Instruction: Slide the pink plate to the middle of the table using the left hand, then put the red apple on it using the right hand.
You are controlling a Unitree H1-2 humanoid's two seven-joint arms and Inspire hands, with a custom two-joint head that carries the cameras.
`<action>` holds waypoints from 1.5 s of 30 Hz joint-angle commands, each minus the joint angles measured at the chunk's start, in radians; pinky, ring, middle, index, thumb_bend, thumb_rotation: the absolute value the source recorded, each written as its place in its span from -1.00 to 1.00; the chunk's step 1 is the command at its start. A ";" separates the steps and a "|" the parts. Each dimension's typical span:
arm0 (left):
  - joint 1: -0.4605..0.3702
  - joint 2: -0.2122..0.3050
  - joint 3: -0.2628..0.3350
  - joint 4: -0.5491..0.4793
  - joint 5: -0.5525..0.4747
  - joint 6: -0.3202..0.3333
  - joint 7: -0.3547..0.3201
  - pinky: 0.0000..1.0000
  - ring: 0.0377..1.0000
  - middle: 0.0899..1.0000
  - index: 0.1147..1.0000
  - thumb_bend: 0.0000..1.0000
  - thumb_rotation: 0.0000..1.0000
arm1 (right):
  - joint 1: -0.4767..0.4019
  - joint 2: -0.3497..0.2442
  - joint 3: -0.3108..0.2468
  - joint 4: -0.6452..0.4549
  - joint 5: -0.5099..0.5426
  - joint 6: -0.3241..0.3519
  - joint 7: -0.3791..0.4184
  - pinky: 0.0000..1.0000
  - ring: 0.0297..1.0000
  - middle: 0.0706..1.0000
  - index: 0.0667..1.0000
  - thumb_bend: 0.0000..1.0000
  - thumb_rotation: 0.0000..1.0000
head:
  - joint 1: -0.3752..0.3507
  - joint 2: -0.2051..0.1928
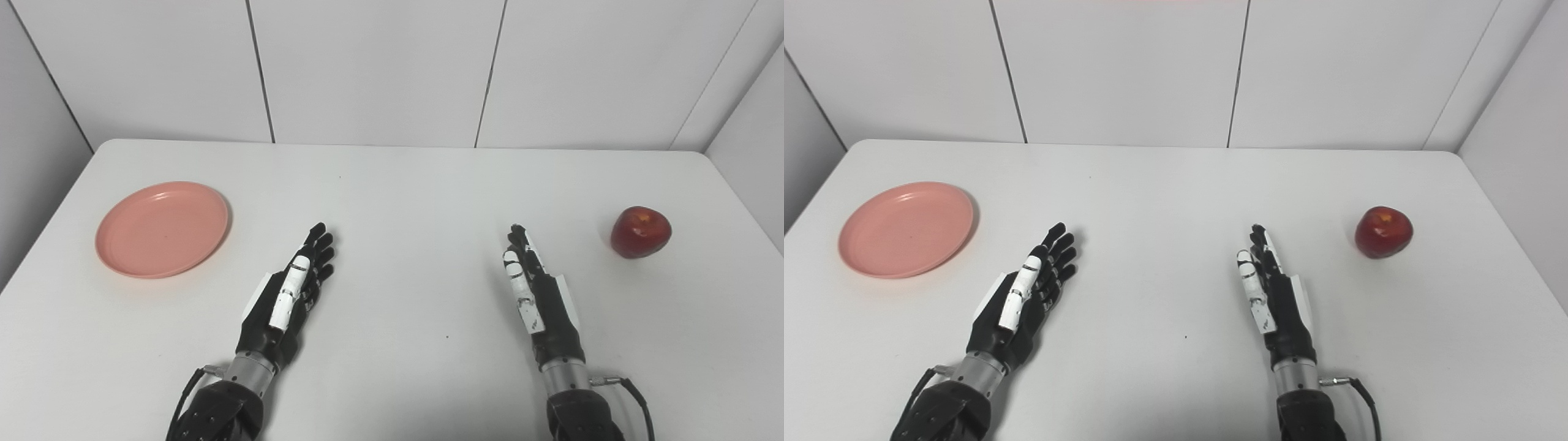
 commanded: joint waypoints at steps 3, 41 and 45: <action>-0.020 -0.005 -0.002 -0.022 -0.004 -0.009 -0.002 1.00 1.00 1.00 1.00 -0.11 1.00 | -0.014 -0.003 0.003 -0.036 0.002 -0.013 0.009 0.87 0.90 0.90 0.91 -0.62 1.00 | 0.007 -0.004; -0.037 -0.109 -0.102 0.089 0.104 -0.102 0.044 1.00 1.00 1.00 1.00 -0.24 1.00 | -0.008 -0.083 -0.064 0.007 0.211 -0.120 0.099 1.00 0.99 0.98 0.97 -0.94 1.00 | 0.402 -0.142; -0.037 -0.107 -0.099 0.087 0.097 -0.099 0.039 1.00 1.00 1.00 1.00 -0.25 1.00 | -0.008 -0.081 -0.064 0.002 0.217 -0.112 0.104 1.00 1.00 0.99 0.98 -0.96 1.00 | 0.401 -0.142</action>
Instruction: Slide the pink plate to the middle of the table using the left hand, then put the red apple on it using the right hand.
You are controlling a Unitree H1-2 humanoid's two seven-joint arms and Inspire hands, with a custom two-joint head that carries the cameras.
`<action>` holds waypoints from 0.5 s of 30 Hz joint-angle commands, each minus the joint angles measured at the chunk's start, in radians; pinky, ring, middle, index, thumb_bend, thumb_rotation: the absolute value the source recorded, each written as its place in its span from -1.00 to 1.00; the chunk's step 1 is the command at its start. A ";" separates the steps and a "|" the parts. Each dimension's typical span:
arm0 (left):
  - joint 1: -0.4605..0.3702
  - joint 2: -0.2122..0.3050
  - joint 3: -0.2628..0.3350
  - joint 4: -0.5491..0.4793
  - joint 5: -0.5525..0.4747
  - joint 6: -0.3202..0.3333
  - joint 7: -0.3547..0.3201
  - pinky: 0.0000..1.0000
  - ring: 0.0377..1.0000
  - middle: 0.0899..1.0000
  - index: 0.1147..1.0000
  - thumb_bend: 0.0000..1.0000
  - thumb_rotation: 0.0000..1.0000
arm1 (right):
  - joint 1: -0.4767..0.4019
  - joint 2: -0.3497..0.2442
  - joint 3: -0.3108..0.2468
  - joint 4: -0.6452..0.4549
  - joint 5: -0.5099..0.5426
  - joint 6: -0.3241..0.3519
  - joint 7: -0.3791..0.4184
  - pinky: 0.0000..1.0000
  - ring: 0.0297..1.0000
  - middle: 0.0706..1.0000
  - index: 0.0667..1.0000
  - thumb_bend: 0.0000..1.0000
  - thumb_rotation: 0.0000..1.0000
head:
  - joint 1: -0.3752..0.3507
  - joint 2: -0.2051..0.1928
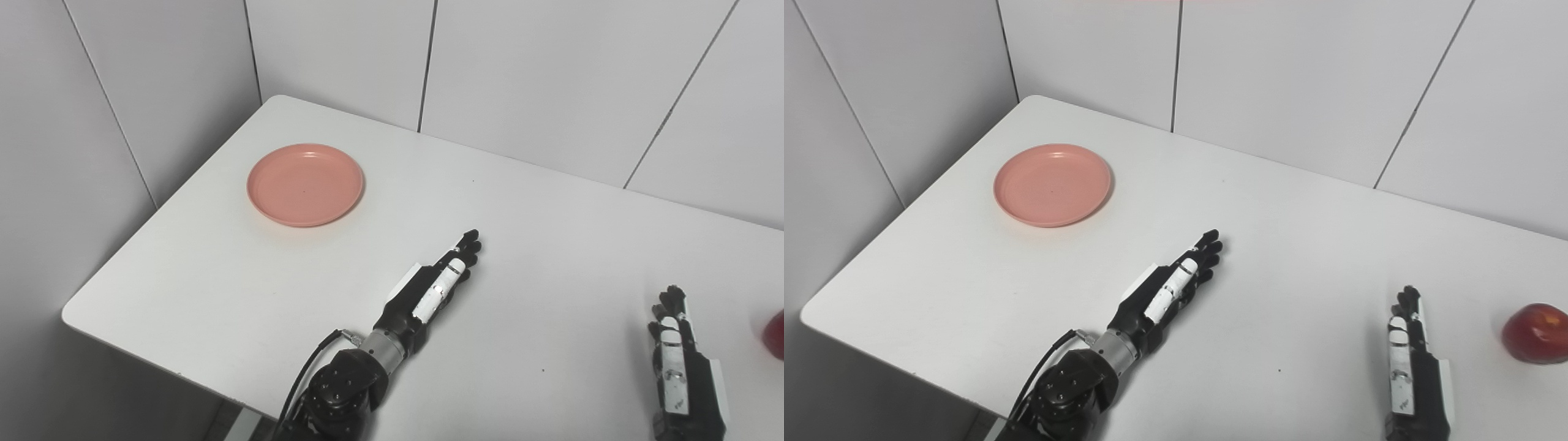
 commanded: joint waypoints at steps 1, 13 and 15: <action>-0.027 -0.015 -0.010 -0.004 -0.011 -0.012 -0.014 1.00 1.00 1.00 1.00 -0.25 1.00 | -0.015 0.002 -0.004 -0.041 0.010 -0.022 0.005 1.00 1.00 0.99 0.98 -0.97 1.00 | 0.000 0.000; -0.031 -0.009 -0.001 0.000 -0.010 -0.007 -0.012 1.00 1.00 1.00 1.00 -0.25 1.00 | -0.021 0.008 0.001 -0.035 0.008 -0.027 0.003 1.00 1.00 1.00 0.99 -1.00 1.00 | 0.008 -0.016; -0.032 -0.007 0.000 0.000 -0.009 -0.007 -0.012 1.00 1.00 1.00 1.00 -0.22 1.00 | -0.022 0.011 0.001 -0.032 0.008 -0.028 0.001 1.00 1.00 0.99 0.99 -1.00 1.00 | 0.010 -0.020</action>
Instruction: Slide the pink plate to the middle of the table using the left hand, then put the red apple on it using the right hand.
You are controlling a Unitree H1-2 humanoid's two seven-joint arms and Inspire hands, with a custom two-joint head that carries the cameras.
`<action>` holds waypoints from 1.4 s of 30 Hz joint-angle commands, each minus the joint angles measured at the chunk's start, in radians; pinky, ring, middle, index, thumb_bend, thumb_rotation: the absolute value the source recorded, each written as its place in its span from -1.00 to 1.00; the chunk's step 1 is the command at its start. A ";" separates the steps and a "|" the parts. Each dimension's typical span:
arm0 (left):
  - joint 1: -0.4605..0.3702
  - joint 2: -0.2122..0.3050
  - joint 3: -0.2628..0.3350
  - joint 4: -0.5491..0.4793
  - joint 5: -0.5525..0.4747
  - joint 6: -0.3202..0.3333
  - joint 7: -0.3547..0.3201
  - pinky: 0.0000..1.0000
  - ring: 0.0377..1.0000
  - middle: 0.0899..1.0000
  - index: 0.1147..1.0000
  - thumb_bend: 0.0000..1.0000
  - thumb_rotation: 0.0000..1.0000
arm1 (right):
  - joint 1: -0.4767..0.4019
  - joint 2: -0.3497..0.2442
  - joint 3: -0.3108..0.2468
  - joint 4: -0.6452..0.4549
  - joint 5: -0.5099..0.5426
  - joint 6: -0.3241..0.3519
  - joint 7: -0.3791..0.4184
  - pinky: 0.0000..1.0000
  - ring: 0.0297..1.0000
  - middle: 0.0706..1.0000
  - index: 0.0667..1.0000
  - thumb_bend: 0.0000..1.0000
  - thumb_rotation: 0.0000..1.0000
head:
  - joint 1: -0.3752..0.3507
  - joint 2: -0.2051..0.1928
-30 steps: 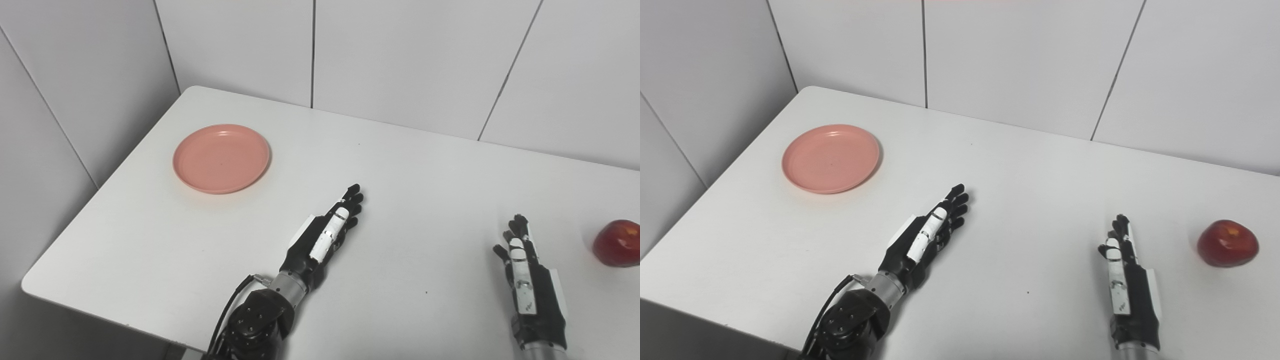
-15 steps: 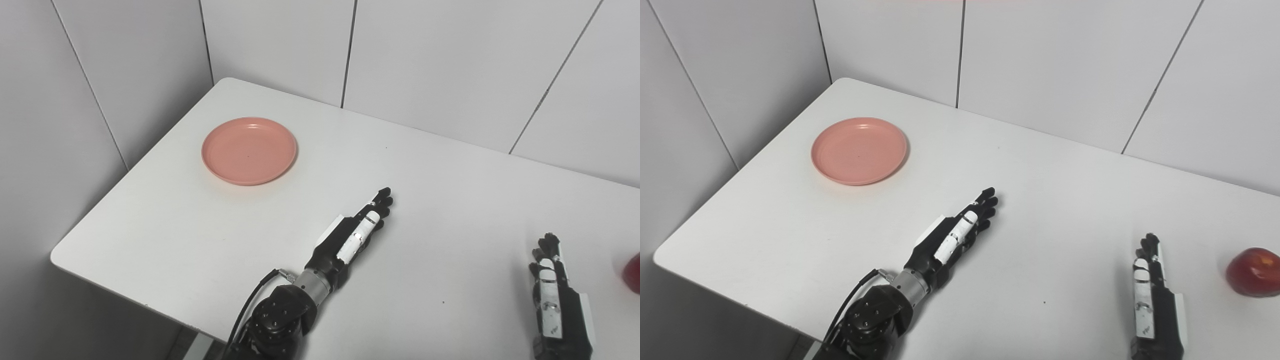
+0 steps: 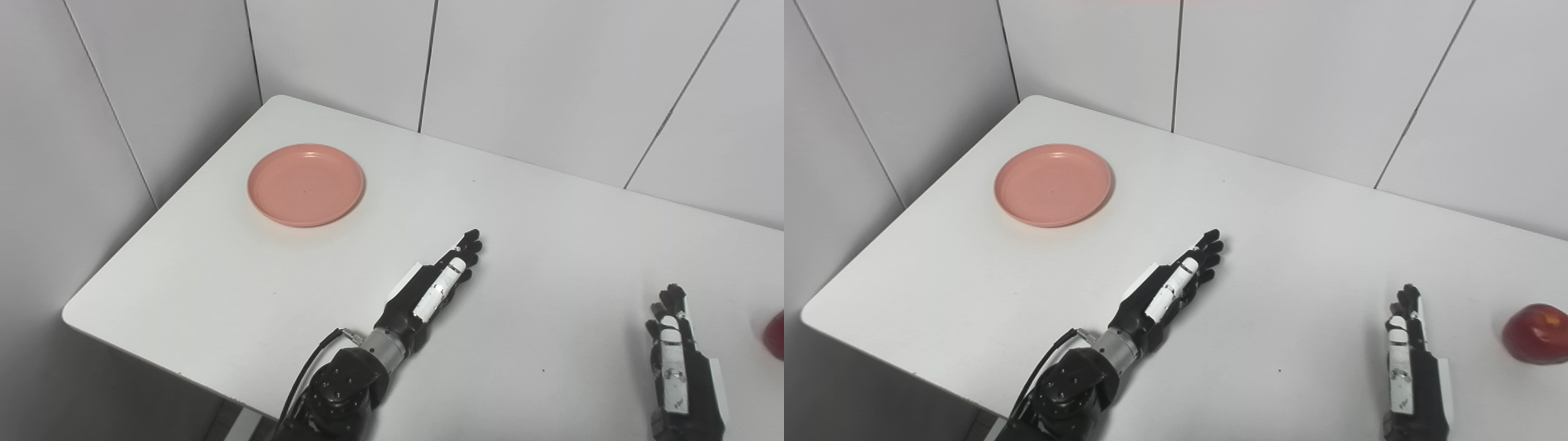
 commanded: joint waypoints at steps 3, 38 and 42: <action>-0.029 -0.004 0.002 -0.011 -0.014 -0.007 -0.013 1.00 1.00 1.00 1.00 -0.18 1.00 | -0.024 0.007 -0.001 -0.024 -0.003 -0.027 -0.002 1.00 1.00 1.00 0.99 -1.00 1.00 | 0.007 -0.006; -0.162 0.064 0.111 -0.241 -0.072 0.177 -0.009 0.99 0.95 0.98 0.95 -0.15 1.00 | -0.033 0.029 0.009 -0.011 -0.018 -0.033 -0.007 1.00 1.00 1.00 1.00 -1.00 1.00 | 0.045 -0.042; -0.190 0.093 0.131 -0.265 -0.061 0.191 -0.005 0.97 0.92 0.95 0.91 -0.18 1.00 | -0.031 0.030 0.011 -0.015 -0.025 -0.033 -0.011 1.00 1.00 1.00 1.00 -1.00 1.00 | 0.046 -0.044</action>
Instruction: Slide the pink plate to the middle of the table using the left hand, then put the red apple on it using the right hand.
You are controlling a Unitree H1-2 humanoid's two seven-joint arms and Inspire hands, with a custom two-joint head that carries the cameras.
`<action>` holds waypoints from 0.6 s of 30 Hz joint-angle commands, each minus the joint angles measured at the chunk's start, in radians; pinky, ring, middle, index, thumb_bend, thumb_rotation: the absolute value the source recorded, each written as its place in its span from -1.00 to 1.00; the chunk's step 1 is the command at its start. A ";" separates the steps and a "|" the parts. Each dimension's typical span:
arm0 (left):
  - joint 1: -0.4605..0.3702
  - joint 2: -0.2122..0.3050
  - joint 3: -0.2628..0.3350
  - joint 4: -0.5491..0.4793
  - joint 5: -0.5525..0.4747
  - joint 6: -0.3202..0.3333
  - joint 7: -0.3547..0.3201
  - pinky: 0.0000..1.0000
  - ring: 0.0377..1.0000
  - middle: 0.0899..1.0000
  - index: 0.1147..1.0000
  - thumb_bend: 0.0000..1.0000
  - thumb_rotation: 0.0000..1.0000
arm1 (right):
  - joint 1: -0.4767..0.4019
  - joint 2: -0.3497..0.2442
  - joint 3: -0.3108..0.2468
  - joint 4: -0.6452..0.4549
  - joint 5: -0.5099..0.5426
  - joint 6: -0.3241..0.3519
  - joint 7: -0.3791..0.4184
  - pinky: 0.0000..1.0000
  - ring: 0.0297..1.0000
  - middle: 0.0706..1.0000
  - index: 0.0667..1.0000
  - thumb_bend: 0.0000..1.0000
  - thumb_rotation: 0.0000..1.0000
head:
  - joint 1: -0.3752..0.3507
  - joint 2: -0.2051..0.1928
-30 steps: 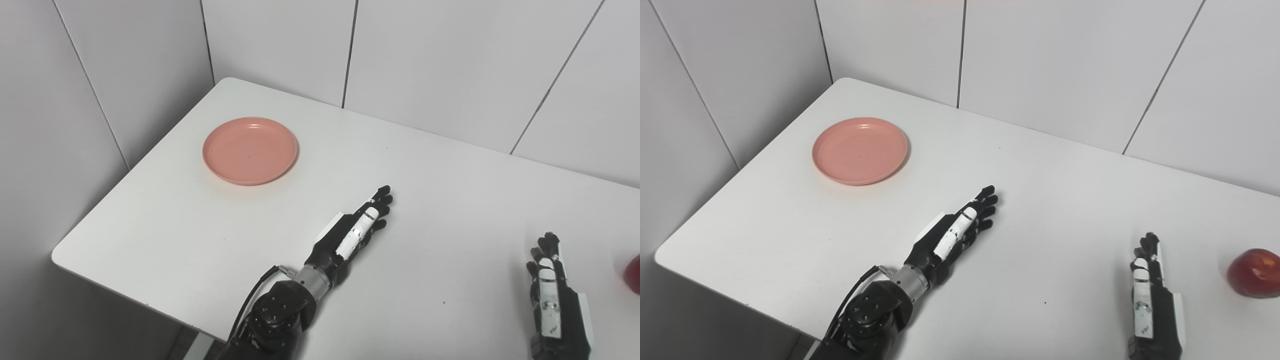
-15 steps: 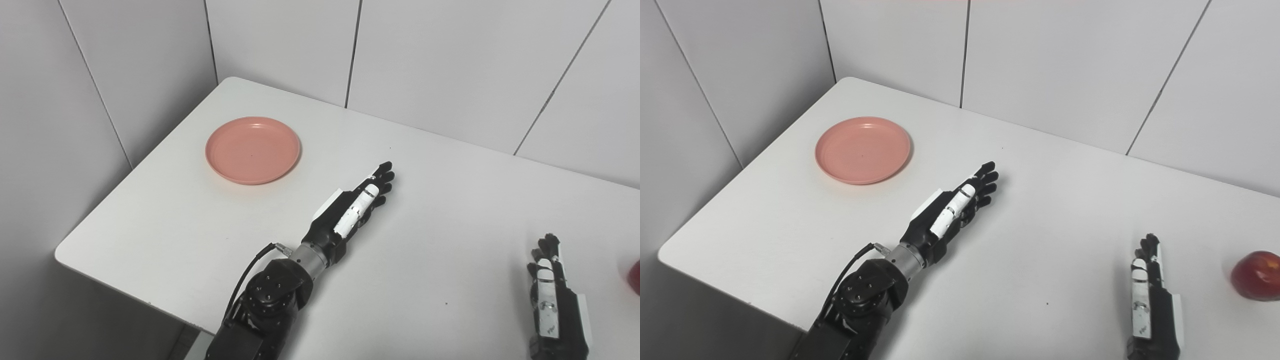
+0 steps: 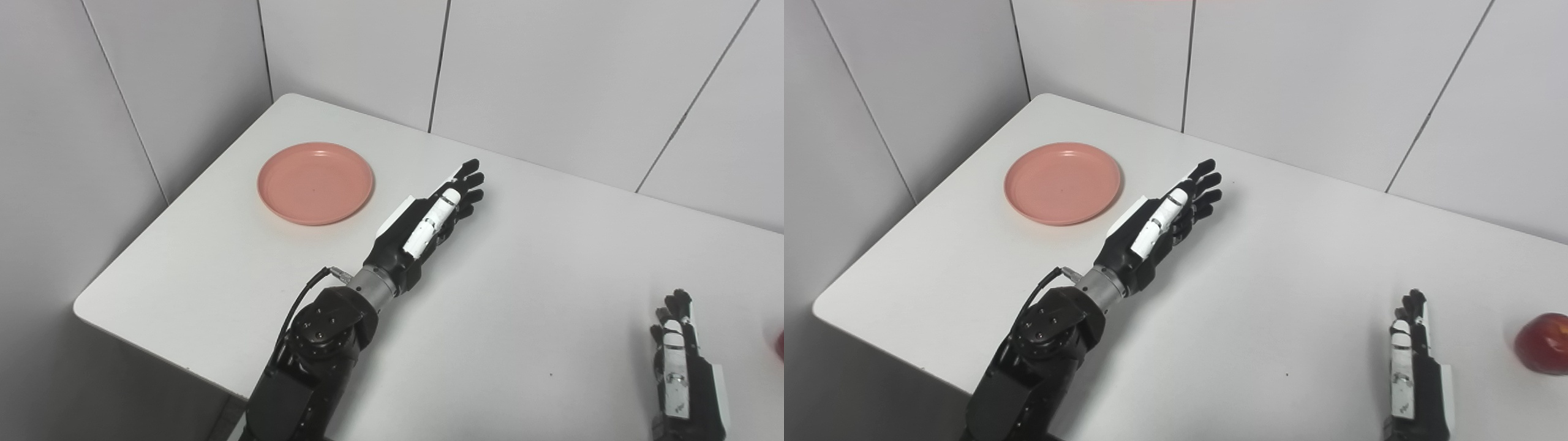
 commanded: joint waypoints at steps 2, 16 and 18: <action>-0.060 0.021 0.025 -0.046 -0.007 0.006 0.007 0.98 0.93 0.95 0.91 -0.18 1.00 | -0.026 0.004 0.001 -0.028 0.000 -0.030 0.001 1.00 1.00 1.00 1.00 -1.00 1.00 | -0.001 0.000; -0.145 0.067 0.134 -0.057 -0.017 0.011 0.046 0.91 0.90 0.94 0.91 -0.21 1.00 | -0.028 0.003 0.001 -0.027 0.006 -0.035 0.004 1.00 1.00 1.00 1.00 -1.00 1.00 | 0.005 0.000; -0.158 0.075 0.151 -0.053 -0.021 0.014 0.050 0.92 0.91 0.94 0.91 -0.19 1.00 | -0.028 0.002 0.001 -0.029 0.006 -0.033 0.006 1.00 1.00 1.00 1.00 -1.00 1.00 | 0.005 0.000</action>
